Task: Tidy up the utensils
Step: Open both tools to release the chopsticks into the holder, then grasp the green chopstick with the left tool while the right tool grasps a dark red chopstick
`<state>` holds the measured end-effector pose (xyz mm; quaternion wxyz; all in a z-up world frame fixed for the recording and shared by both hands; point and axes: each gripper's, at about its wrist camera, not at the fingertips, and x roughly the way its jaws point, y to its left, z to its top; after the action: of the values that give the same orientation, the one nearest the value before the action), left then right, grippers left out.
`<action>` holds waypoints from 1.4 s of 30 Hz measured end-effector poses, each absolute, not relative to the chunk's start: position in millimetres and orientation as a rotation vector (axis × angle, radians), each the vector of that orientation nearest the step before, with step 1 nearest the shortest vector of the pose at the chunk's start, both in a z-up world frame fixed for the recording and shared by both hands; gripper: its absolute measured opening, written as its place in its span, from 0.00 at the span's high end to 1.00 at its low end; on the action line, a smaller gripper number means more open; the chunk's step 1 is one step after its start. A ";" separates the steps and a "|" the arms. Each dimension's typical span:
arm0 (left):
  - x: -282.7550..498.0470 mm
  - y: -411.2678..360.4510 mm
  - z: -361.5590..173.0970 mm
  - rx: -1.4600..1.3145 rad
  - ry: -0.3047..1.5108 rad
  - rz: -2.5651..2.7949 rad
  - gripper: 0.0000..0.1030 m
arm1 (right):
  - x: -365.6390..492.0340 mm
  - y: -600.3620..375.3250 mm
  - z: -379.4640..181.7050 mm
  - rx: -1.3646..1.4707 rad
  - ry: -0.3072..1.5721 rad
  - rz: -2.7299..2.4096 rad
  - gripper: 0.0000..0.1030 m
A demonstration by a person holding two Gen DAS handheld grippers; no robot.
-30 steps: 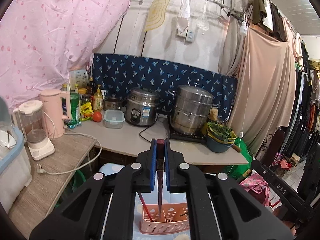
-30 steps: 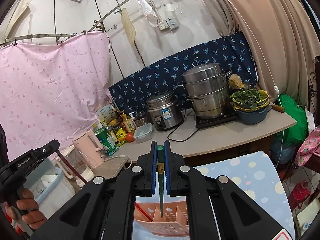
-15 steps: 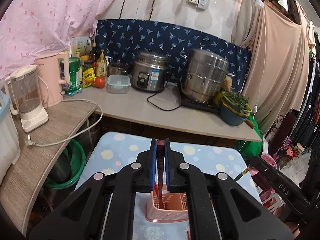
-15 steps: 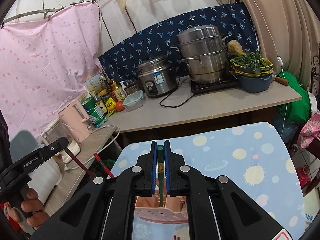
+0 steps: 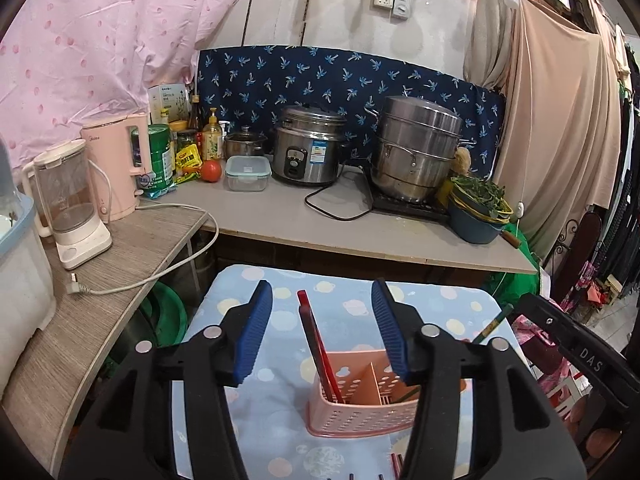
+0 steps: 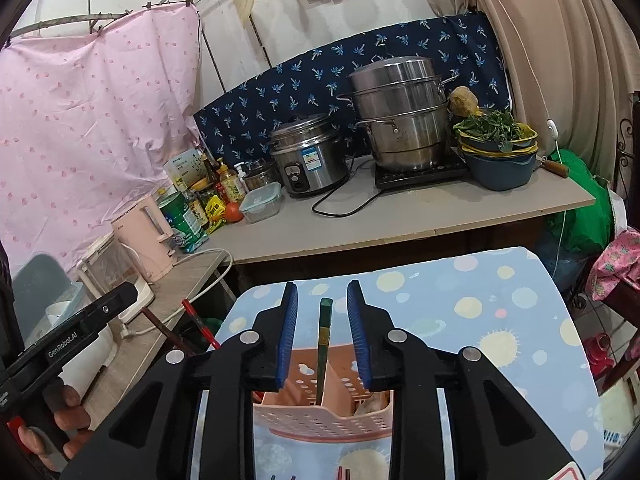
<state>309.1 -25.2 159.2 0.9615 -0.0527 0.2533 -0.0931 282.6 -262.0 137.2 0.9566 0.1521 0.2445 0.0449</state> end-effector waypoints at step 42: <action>126.5 -0.5 8.9 -0.013 0.821 -0.149 0.44 | 77.3 -223.2 -30.3 0.195 0.875 0.068 0.69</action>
<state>126.5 -0.5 8.9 0.9142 -0.0065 0.3986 -0.0725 77.3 -223.2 -30.3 0.9007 0.0944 0.4228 0.0327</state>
